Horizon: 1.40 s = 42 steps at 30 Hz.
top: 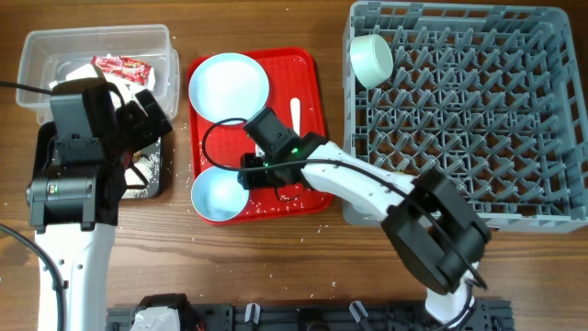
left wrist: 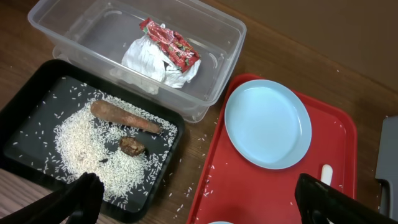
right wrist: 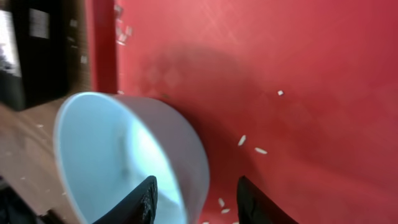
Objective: Sort waste into correct bins and load items into the dishwasher rack
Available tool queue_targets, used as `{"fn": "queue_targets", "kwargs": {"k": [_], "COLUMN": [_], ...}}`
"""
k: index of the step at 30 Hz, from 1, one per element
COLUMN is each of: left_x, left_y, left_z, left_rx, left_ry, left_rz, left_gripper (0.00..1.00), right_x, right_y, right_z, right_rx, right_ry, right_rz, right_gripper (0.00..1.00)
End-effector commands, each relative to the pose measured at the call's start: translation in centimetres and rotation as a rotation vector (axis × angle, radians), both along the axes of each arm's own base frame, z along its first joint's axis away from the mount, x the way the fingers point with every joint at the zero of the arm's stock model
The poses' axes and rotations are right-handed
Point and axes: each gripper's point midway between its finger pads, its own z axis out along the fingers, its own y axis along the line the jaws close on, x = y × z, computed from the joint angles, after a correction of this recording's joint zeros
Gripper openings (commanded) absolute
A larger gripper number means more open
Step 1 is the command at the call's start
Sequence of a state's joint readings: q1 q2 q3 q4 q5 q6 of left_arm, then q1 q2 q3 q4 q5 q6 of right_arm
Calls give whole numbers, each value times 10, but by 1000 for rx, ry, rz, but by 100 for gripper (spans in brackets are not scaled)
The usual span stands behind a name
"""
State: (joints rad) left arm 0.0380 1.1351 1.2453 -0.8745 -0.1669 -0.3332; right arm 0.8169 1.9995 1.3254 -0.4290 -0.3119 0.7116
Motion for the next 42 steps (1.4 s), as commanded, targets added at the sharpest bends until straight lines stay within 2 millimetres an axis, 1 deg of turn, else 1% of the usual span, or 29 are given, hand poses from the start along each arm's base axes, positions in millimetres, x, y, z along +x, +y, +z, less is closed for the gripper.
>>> {"fn": "queue_targets", "kwargs": {"k": [1,2,3,5,6,8,10,12,13,14,15,16,17,18,19,20,21,23,24,26,28,32,34,36,37,38,40,41,42], "left_x": [1,1,1,1,1,1,1,1,1,1,1,1,1,1,1,1,1,1,1,1,1,1,1,1,1,1,1,1,1], "left_y": [-1,-1,-1,-1,-1,-1,-1,-1,-1,-1,-1,-1,-1,-1,-1,-1,-1,-1,-1,-1,-1,-1,-1,-1,-1,-1,-1,-1,-1], "left_z": [6,6,6,6,6,6,6,6,6,6,6,6,6,6,6,6,6,6,6,6,6,6,6,6,6,6,6,6,6], "left_rx": [15,16,16,16,16,16,16,16,16,16,16,16,16,16,16,16,16,16,16,16,16,16,16,16,16,16,16,16,16], "left_ry": [-11,-11,-11,-11,-11,-11,-11,-11,-11,-11,-11,-11,-11,-11,-11,-11,-11,-11,-11,-11,-11,-11,-11,-11,-11,-11,-11,-11,-11], "left_rz": [-16,-16,-16,-16,-16,-16,-16,-16,-16,-16,-16,-16,-16,-16,-16,-16,-16,-16,-16,-16,-16,-16,-16,-16,-16,-16,-16,-16,-16], "left_gripper": [100,100,100,100,100,100,100,100,100,100,100,100,100,100,100,100,100,100,100,100,100,100,100,100,100,100,100,100,100], "right_x": [-4,-3,-4,5,13,34,58,71,74,69,64,60,56,58,67,76,93,111,124,131,134,132,133,135,134,130,123,120,119], "right_y": [-4,-4,-3,-11,-21,-58,-131,-205,-242,-280,-303,-322,-336,-340,-341,-339,-333,-324,-319,-316,-314,-318,-318,-301,-280,-255,-224,-215,-211], "right_z": [-21,-21,-19,-1,10,37,86,141,171,205,222,233,238,236,226,215,193,173,160,150,139,145,144,125,113,104,87,81,80], "right_rx": [-43,-42,-35,-27,-44,-116,-258,-411,-491,-612,-716,-850,-1026,-1171,-1293,-1381,-1478,-1557,-1659,-1756,-1785,-1826,-1819,-1737,-1668,-1590,-1467,-1422,-1408], "right_ry": [25,25,32,1,-29,-107,-249,-440,-549,-683,-757,-817,-857,-863,-846,-823,-783,-778,-784,-768,-749,-751,-747,-716,-729,-757,-772,-774,-778], "right_rz": [-22,-23,-20,-48,-80,-180,-359,-558,-681,-790,-846,-872,-835,-741,-634,-541,-407,-330,-278,-212,-167,-183,-174,-28,55,113,199,218,218], "right_gripper": [25,10,4,4,4,4,4,4,4,4,4,4,4,4,4,4,4,4,4,4,4,4,4,4,28,39,51,85,100]}}
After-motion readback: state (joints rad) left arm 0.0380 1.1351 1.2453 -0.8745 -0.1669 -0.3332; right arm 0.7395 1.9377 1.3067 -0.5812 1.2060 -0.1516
